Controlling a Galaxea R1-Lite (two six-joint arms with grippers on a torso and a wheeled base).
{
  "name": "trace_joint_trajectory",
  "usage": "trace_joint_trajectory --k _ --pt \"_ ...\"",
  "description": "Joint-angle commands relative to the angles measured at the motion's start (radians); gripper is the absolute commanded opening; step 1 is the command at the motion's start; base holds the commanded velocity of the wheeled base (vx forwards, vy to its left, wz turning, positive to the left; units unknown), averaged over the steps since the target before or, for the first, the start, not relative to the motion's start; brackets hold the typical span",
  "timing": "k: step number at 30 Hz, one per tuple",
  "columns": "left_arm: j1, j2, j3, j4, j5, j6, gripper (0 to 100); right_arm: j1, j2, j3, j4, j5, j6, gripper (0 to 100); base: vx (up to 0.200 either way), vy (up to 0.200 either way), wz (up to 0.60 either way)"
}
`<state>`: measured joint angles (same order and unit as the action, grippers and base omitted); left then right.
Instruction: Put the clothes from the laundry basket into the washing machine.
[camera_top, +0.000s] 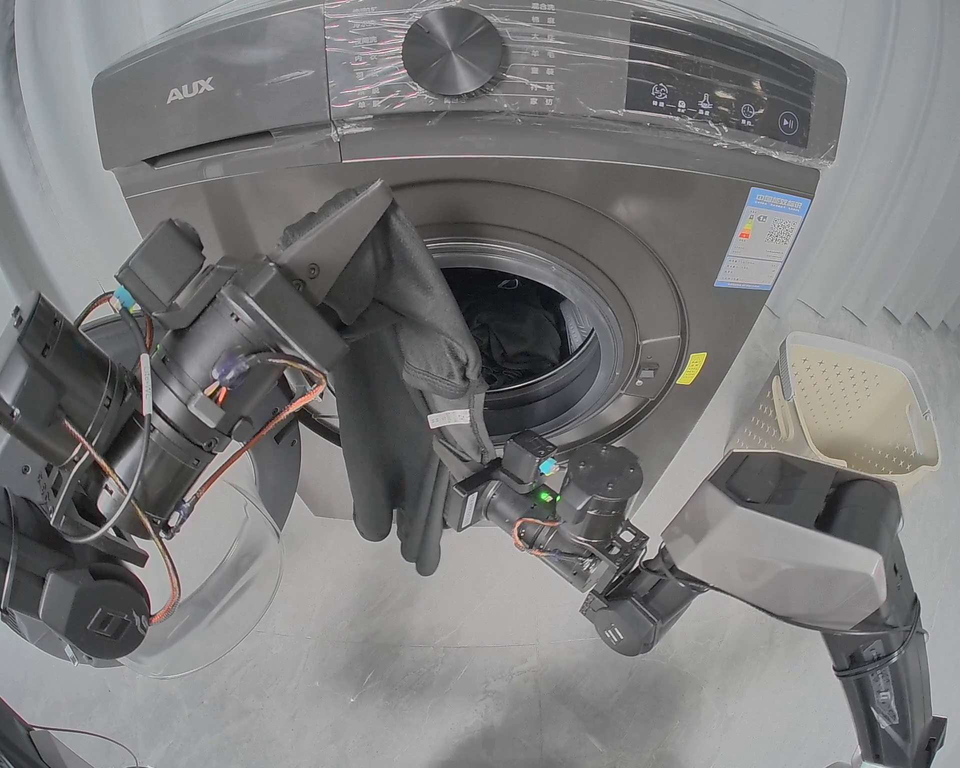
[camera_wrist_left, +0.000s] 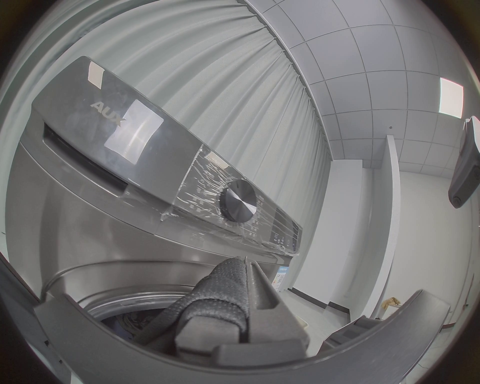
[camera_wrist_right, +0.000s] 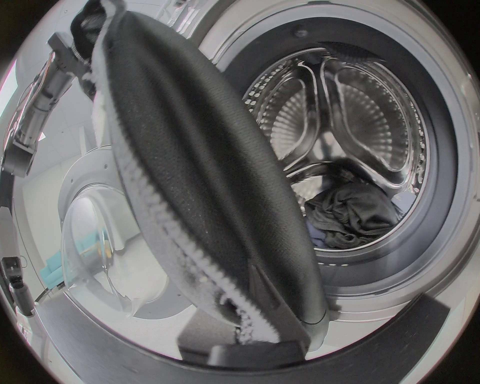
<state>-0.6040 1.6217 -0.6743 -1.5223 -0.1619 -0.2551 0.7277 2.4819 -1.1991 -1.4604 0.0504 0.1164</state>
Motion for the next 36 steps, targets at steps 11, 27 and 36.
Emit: trace_joint_trajectory --k 11,27,36 --pt "0.129 0.056 0.114 0.071 -0.041 0.004 0 -0.119 -0.321 0.228 -0.003 -0.003 0.003 0 0.000 0.000 0.00" --pt "0.138 0.227 0.248 0.041 -0.108 0.116 100 -0.051 -0.400 0.233 0.005 -0.004 0.003 0 0.000 0.000 0.00" --pt "0.136 0.337 0.371 -0.015 -0.157 0.174 100 -0.056 -0.399 0.227 0.003 -0.004 0.003 0 0.000 0.000 0.00"
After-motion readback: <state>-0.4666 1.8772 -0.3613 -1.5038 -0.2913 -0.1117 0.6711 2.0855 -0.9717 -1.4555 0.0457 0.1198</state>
